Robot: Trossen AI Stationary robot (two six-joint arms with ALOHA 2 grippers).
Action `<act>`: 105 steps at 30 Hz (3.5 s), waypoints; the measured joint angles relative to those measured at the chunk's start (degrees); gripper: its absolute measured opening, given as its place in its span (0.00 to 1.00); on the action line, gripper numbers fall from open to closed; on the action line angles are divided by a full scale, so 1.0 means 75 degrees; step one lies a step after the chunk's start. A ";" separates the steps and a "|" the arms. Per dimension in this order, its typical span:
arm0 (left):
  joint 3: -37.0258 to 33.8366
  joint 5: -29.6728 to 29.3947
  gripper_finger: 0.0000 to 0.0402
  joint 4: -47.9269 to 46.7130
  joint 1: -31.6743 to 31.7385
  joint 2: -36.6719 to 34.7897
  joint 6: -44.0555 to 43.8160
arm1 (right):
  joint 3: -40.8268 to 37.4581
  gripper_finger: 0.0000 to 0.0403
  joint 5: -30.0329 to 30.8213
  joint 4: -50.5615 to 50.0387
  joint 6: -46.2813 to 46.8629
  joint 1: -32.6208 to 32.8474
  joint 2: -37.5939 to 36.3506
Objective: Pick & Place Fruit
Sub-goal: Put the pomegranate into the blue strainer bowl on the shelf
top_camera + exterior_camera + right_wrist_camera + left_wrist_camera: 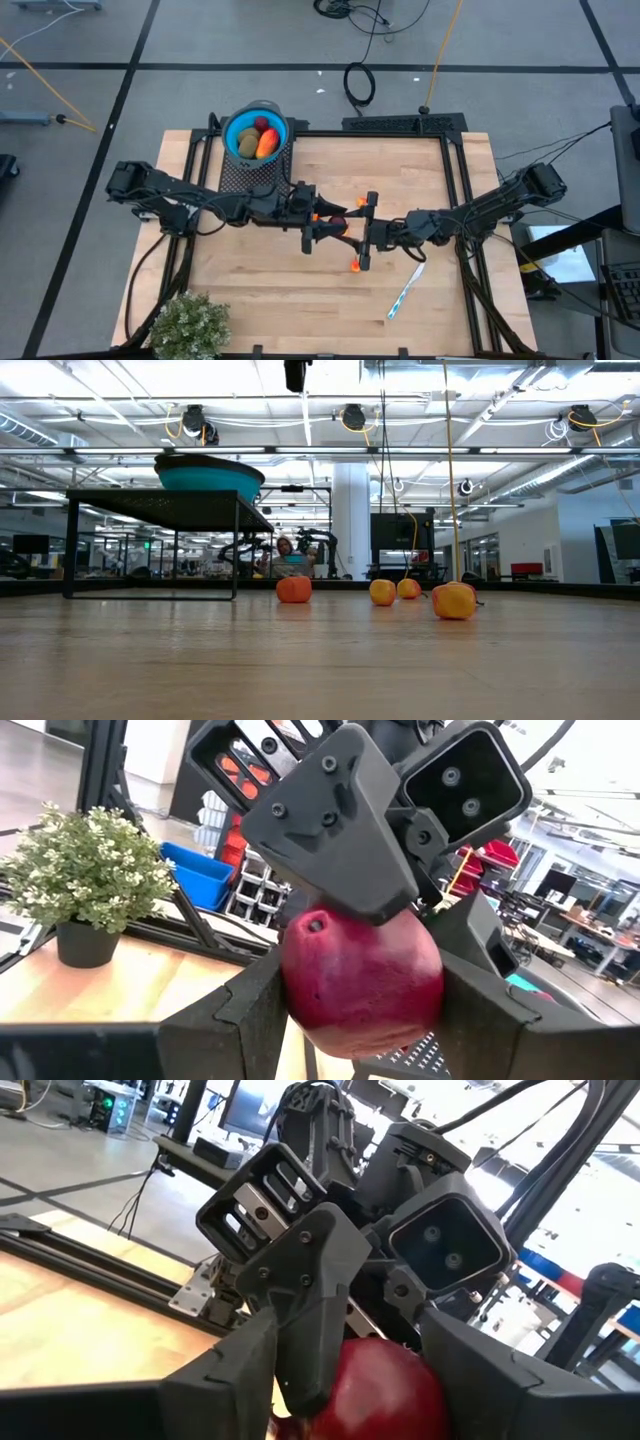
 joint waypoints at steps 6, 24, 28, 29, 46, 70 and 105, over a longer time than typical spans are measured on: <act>0.0000 0.0079 0.56 -0.0034 0.0000 0.0000 -0.0020 | 0.0000 0.50 -0.0002 -0.0017 0.0000 -0.0003 0.0000; -0.0011 0.0597 0.80 -0.0379 -0.0022 0.0031 -0.0014 | 0.0022 0.50 0.0028 0.0082 -0.0023 -0.0021 -0.0009; -0.0012 0.0581 0.72 -0.0727 -0.0024 0.0041 -0.0100 | 0.0026 0.50 0.0037 0.0134 -0.0020 -0.0027 -0.0012; -0.0012 0.0605 0.70 -0.0735 -0.0020 0.0041 -0.0176 | 0.0026 0.50 0.0059 0.0135 -0.0022 -0.0026 -0.0012; -0.0020 0.0793 0.65 -0.0407 0.0100 -0.0023 -0.0261 | 0.0026 0.50 0.0058 0.0119 -0.0015 -0.0020 -0.0015; 0.0000 0.1040 0.90 -0.0192 0.0595 -0.0050 -0.0869 | 0.0003 0.50 -0.0050 -0.0053 0.0341 -0.0107 0.0003; 0.0005 0.1171 0.53 -0.1629 0.1225 -0.0528 -0.0718 | 0.0020 0.69 0.0632 -0.2348 0.1978 0.0055 -0.0448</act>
